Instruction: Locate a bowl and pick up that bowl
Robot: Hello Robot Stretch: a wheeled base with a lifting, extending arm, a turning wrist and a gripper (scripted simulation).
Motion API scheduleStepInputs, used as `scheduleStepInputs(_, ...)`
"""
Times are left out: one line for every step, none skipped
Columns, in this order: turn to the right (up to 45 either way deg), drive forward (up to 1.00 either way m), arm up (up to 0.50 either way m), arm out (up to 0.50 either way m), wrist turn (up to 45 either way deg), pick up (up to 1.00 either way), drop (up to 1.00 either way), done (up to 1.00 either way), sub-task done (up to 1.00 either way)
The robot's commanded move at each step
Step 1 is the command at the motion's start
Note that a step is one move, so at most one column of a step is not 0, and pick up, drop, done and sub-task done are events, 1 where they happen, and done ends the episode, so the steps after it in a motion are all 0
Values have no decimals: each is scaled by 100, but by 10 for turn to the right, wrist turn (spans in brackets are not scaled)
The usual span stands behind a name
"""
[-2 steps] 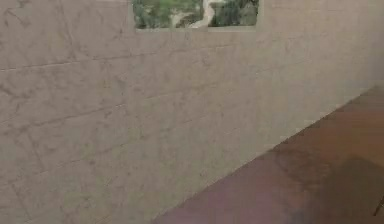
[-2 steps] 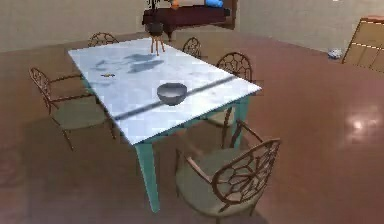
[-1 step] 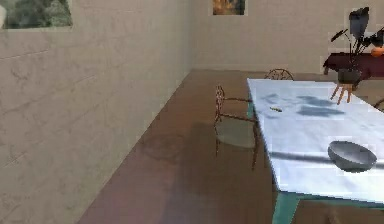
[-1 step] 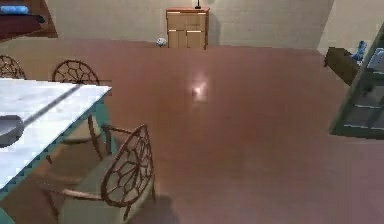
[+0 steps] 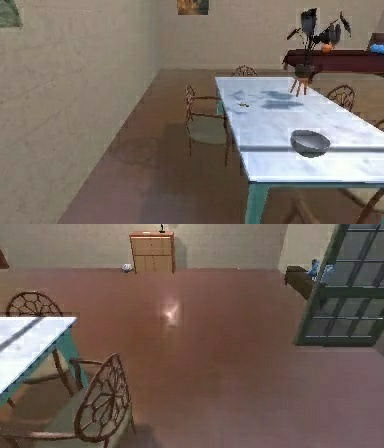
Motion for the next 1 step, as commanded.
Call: scheduleStepInputs(0, 65, 0, 0, 0, 0, 0, 0, 0)
